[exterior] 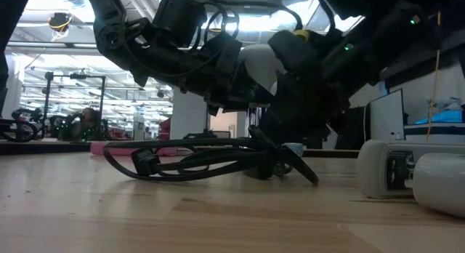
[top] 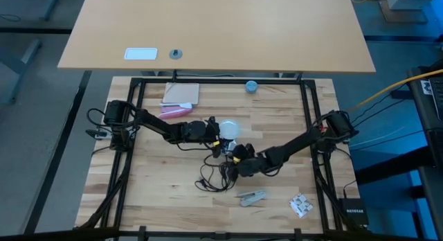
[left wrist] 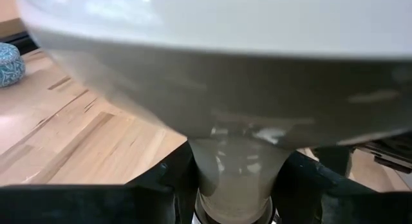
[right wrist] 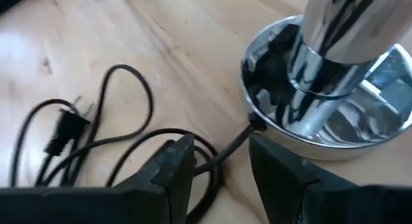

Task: Screw lightbulb
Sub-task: Insert the lightbulb into the lamp

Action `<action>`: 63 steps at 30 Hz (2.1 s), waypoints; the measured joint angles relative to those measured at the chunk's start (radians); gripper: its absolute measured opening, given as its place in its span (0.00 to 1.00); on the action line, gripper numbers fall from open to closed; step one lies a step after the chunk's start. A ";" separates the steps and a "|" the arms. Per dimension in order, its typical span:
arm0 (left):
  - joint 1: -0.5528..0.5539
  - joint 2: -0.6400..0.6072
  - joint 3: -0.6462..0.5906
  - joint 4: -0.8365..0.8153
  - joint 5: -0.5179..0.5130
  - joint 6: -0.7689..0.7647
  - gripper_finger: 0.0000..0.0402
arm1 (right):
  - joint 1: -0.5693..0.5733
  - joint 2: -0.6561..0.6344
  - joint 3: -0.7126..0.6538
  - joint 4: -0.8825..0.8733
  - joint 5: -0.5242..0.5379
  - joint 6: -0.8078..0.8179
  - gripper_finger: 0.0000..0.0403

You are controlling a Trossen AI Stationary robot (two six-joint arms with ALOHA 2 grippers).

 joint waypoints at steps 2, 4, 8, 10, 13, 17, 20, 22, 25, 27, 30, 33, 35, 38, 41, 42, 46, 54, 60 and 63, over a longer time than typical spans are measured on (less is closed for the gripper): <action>0.000 0.000 0.000 0.000 0.000 0.002 0.37 | -0.010 0.000 0.005 -0.014 -0.022 0.019 0.38; 0.000 0.000 0.000 0.001 0.000 0.002 0.37 | -0.010 0.000 0.006 -0.037 -0.046 0.056 0.38; 0.000 0.000 0.000 0.003 0.000 0.002 0.37 | -0.008 0.014 0.006 -0.060 -0.045 0.135 0.38; 0.000 0.000 0.000 0.002 0.001 0.002 0.37 | -0.008 0.034 0.006 -0.026 -0.050 0.158 0.38; -0.001 0.000 0.000 0.001 0.004 0.002 0.37 | -0.009 0.072 0.006 0.065 -0.074 0.161 0.38; -0.001 0.000 0.000 0.001 0.003 0.002 0.37 | -0.008 0.102 0.006 0.145 -0.091 0.163 0.38; 0.000 0.000 0.000 0.002 0.000 0.002 0.37 | -0.008 0.103 0.006 0.139 -0.092 0.180 0.38; 0.000 0.000 0.000 0.000 0.000 0.002 0.37 | -0.007 0.103 0.006 0.139 -0.088 0.180 0.38; 0.000 0.000 0.000 0.000 0.000 0.002 0.37 | -0.007 0.101 0.006 0.149 -0.085 0.181 0.38; 0.000 0.000 0.000 -0.001 0.000 0.002 0.37 | -0.007 0.101 0.006 0.150 -0.084 0.181 0.38; 0.000 0.000 0.000 -0.001 0.000 0.002 0.37 | -0.007 0.101 0.006 0.157 -0.084 0.200 0.38; 0.000 0.000 0.000 -0.001 0.000 0.002 0.37 | -0.007 0.101 0.006 0.157 -0.083 0.205 0.38; 0.000 0.000 0.000 -0.001 0.000 0.009 0.37 | -0.007 0.101 0.006 0.158 -0.079 0.199 0.38; 0.000 0.000 0.000 -0.001 0.000 0.016 0.37 | -0.007 0.101 0.006 0.148 -0.041 0.163 0.38; -0.002 0.000 0.000 -0.001 0.004 0.016 0.37 | -0.007 0.101 0.005 0.108 0.027 0.151 0.38; -0.002 0.000 0.000 -0.002 0.009 0.017 0.37 | -0.007 0.101 0.005 0.093 0.036 0.151 0.38; -0.005 -0.002 0.000 -0.011 0.016 0.018 0.37 | -0.007 0.099 0.006 0.036 0.048 0.157 0.38; -0.024 -0.005 0.002 -0.047 0.007 0.031 0.37 | -0.006 0.097 0.008 -0.026 0.081 0.158 0.38; -0.035 -0.005 0.002 -0.050 0.004 0.033 0.37 | -0.005 0.095 0.009 -0.088 0.110 0.157 0.38; -0.038 -0.005 0.002 -0.053 0.006 0.032 0.37 | -0.005 0.095 0.009 -0.120 0.133 0.156 0.38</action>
